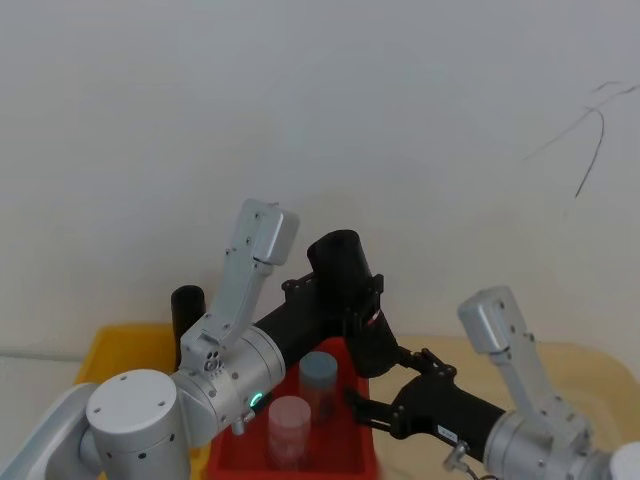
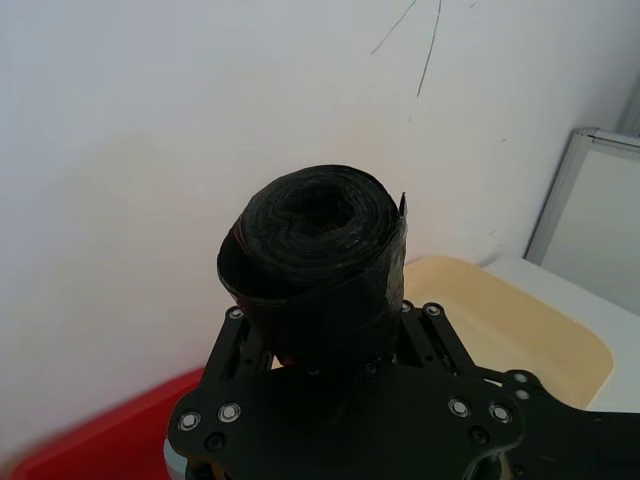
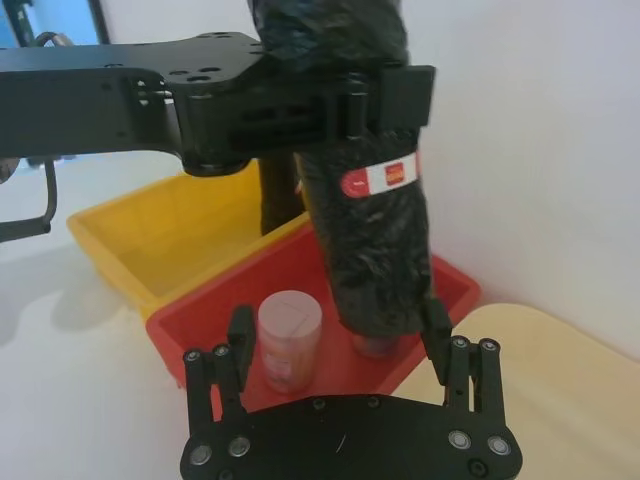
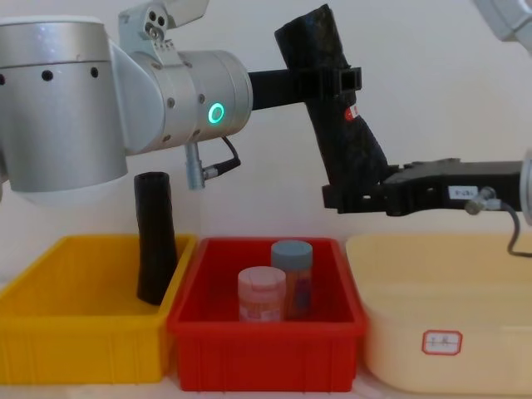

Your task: Pick up the garbage bag with the one hand and transfer it to the other hand.

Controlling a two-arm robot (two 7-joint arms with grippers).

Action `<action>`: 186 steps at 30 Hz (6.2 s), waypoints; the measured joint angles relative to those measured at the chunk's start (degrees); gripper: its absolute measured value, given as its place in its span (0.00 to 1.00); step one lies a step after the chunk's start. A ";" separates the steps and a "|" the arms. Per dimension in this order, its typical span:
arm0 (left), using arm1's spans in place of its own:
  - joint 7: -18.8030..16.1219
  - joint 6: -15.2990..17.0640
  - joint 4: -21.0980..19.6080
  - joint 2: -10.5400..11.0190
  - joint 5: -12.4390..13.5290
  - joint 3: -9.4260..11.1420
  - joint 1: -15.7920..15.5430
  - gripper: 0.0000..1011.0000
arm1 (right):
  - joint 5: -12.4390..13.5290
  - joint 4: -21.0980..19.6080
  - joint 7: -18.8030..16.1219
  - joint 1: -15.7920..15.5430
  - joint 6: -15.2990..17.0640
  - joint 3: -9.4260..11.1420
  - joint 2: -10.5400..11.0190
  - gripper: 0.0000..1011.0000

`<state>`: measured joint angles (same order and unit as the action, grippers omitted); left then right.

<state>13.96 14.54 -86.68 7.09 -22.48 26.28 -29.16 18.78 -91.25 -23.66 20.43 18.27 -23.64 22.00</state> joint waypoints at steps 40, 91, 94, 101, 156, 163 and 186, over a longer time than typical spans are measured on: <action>0.00 0.01 0.00 -0.01 0.00 0.03 -0.01 0.45 | -2.66 2.53 0.20 6.48 7.06 -3.83 0.73 0.99; 0.00 0.01 0.00 -0.01 0.00 0.03 -0.01 0.45 | -1.11 10.09 -1.14 12.89 3.45 -5.52 -3.20 0.74; 0.00 0.00 0.00 -0.01 0.00 0.03 -0.01 0.45 | -1.07 10.25 -1.14 12.97 3.35 -5.58 -3.28 0.68; -0.01 0.00 0.00 -0.01 0.00 0.02 -0.01 0.45 | -1.03 10.48 -1.13 13.14 3.23 -5.65 -3.42 0.56; -0.01 0.01 0.01 -0.01 0.00 0.02 -0.02 0.99 | 2.01 10.38 6.21 9.42 2.35 1.41 -4.35 0.56; -0.01 0.01 0.01 -0.02 0.00 0.02 -0.02 0.99 | 1.99 11.50 7.44 9.41 2.62 2.70 -4.81 0.56; -2.69 0.70 -3.86 2.78 1.47 -3.10 3.43 0.99 | 1.41 9.69 11.57 5.56 5.78 6.61 -4.12 0.56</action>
<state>11.27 15.23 -90.54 9.88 -21.01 23.19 -25.74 20.19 -81.57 -12.10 26.00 24.04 -17.03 17.88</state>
